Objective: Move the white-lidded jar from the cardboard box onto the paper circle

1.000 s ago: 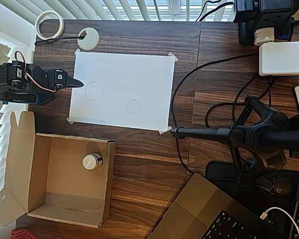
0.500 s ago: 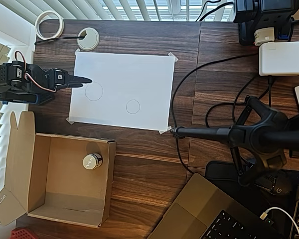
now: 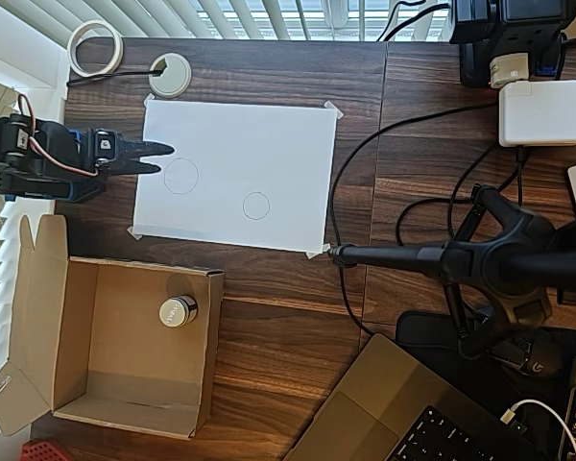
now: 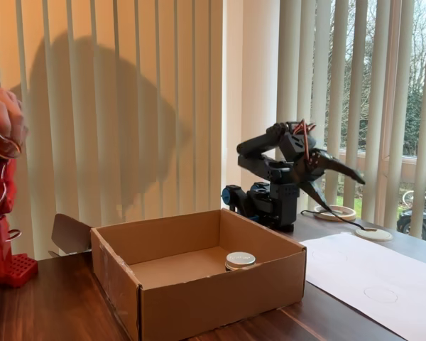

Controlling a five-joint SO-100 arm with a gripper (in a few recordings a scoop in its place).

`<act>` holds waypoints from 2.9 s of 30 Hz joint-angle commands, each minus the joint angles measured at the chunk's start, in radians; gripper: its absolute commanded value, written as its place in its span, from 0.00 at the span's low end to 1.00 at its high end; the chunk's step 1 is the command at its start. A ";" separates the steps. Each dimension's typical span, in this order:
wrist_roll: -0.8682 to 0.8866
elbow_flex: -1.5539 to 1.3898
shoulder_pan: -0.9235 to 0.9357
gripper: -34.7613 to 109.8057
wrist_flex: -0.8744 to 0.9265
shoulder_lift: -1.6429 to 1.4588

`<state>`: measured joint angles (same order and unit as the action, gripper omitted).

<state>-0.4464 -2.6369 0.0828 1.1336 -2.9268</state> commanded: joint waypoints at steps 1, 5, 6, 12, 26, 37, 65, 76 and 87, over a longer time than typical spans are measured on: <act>-0.149 0.232 0.140 0.56 -0.051 0.242; -0.365 0.407 0.301 0.56 -0.112 0.532; -0.428 0.448 0.341 0.56 -0.120 0.600; -0.778 0.673 0.569 0.56 -0.141 0.908; -1.328 0.900 0.825 0.54 -0.179 1.117; -1.459 0.965 0.822 0.54 -0.261 1.345; -1.508 0.819 0.765 0.54 -0.411 1.459; -1.505 0.815 0.764 0.49 -0.417 1.447; -1.479 0.815 0.764 0.31 -0.471 1.434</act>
<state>-1.9236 -1.8331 0.8391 0.6811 -1.4205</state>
